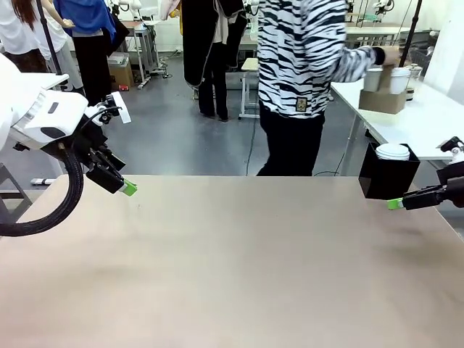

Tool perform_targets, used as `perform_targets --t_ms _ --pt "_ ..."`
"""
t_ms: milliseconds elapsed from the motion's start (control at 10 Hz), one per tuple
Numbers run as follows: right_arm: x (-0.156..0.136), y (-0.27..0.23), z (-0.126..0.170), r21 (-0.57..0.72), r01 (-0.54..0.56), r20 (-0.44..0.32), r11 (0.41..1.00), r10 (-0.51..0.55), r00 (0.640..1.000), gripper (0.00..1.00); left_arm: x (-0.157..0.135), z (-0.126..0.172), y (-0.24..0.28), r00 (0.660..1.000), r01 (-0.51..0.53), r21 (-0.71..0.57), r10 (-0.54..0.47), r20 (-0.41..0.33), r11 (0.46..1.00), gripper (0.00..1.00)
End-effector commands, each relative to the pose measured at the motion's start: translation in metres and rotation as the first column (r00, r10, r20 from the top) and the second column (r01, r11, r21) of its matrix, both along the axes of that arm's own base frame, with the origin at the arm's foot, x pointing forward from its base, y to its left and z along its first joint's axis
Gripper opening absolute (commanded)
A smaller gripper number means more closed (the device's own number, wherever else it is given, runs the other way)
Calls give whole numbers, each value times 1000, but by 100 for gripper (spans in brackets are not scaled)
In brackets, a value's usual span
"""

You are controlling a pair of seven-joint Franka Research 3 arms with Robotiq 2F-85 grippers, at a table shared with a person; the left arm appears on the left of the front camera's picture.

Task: Pour a drink into a cup and package it in a carrier.
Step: Insert the held 600 ml Paper Cup into the Cup Carrier.

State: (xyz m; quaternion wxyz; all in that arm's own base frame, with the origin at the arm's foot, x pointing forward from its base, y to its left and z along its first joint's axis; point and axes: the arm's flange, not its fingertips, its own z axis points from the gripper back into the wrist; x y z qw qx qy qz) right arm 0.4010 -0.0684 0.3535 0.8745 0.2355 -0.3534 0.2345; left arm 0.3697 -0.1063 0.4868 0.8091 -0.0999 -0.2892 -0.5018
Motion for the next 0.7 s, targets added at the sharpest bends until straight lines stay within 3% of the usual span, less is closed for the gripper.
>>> perform_targets --t_ms 0,600 --pt "-2 -2 0 3 -9 -2 1000 9 1000 100 0 0 0 1000 -7 -15 7 -11 1000 100" --pt "-2 -2 0 3 -9 -2 1000 9 1000 100 0 0 0 1000 -7 -15 7 -11 1000 100"
